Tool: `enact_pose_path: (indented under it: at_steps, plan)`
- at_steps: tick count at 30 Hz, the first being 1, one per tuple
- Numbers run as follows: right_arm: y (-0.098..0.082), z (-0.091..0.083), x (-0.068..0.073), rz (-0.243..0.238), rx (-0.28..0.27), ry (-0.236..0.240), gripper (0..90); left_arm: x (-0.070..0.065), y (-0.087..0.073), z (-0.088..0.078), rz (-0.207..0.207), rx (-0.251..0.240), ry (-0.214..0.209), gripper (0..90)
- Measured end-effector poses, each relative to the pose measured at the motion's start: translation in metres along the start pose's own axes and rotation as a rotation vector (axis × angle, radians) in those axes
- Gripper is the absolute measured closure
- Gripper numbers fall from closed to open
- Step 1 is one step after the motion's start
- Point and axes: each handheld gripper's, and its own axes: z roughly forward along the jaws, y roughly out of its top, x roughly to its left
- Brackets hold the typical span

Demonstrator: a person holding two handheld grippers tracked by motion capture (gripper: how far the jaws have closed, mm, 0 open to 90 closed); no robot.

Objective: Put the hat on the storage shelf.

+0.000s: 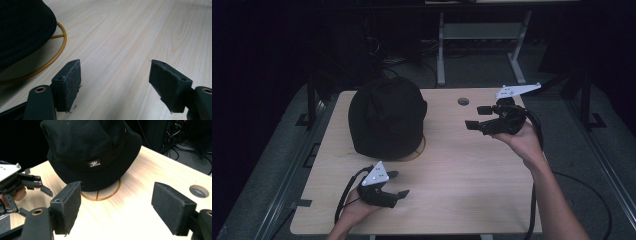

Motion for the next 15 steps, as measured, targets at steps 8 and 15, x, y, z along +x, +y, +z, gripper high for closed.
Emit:
enact_pose_path:
  at_steps: [8,15]
  plan:
    - [-0.021,-0.005,-0.005,0.026,0.007,-0.008,23.0,0.004,-0.002,-0.003,-0.017,-0.007,0.010,24.5]
    - [-0.038,-0.011,-0.009,0.054,0.004,-0.016,23.0,0.006,-0.002,-0.005,-0.038,-0.014,0.014,24.3]
